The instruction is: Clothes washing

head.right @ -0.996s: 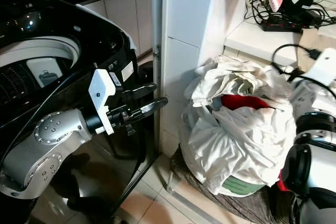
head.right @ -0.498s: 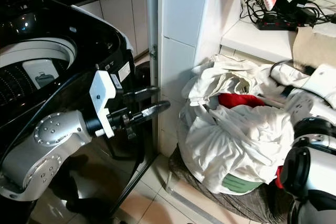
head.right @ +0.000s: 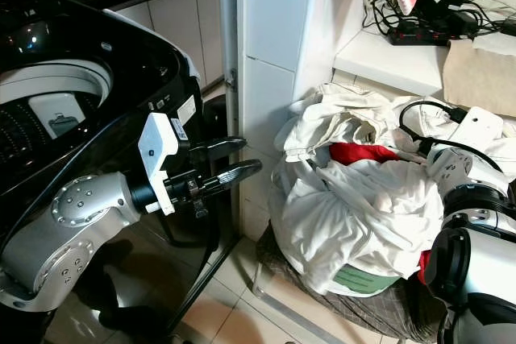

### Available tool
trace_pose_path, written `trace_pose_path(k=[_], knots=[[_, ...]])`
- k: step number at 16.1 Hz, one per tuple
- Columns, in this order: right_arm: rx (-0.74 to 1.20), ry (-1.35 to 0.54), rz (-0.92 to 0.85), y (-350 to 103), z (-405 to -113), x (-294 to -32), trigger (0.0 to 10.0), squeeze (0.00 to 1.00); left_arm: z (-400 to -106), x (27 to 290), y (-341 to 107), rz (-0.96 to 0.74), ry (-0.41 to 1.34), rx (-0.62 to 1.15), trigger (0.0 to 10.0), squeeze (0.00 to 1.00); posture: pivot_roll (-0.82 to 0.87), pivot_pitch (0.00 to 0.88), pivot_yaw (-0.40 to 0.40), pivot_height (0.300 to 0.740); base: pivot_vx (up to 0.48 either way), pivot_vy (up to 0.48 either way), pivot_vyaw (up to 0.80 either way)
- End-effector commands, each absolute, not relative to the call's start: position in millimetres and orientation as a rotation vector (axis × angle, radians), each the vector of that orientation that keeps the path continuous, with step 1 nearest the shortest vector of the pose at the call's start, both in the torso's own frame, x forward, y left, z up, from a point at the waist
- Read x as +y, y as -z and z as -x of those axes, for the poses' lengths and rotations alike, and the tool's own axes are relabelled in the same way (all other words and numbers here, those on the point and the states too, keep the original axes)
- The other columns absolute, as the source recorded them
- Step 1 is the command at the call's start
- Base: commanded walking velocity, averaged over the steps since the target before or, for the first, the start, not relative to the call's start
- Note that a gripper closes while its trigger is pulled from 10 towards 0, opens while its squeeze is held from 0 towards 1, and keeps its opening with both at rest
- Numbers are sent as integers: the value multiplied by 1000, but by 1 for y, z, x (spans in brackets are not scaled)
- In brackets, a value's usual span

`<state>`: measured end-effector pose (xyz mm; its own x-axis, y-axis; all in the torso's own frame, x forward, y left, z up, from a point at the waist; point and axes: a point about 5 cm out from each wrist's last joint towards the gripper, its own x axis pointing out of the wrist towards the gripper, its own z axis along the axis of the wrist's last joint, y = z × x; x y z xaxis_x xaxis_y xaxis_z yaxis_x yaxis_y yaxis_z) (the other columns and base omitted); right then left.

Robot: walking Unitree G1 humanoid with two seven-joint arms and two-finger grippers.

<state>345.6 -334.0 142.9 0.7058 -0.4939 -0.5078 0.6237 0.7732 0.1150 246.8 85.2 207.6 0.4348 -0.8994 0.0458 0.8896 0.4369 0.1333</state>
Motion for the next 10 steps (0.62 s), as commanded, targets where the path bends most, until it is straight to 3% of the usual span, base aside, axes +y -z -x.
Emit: trace_pose_path(k=[1,10], knots=[[521,611,-315,-132,-343,-329,0,0,-244,85,-208,-94,1135,-112,10000,0,-6,0,13,740,0,0,0],[494,583,-265,-134,-345,-328,0,0,-245,84,-208,-79,1127,-113,10000,0,-8,0,14,740,0,0,0]])
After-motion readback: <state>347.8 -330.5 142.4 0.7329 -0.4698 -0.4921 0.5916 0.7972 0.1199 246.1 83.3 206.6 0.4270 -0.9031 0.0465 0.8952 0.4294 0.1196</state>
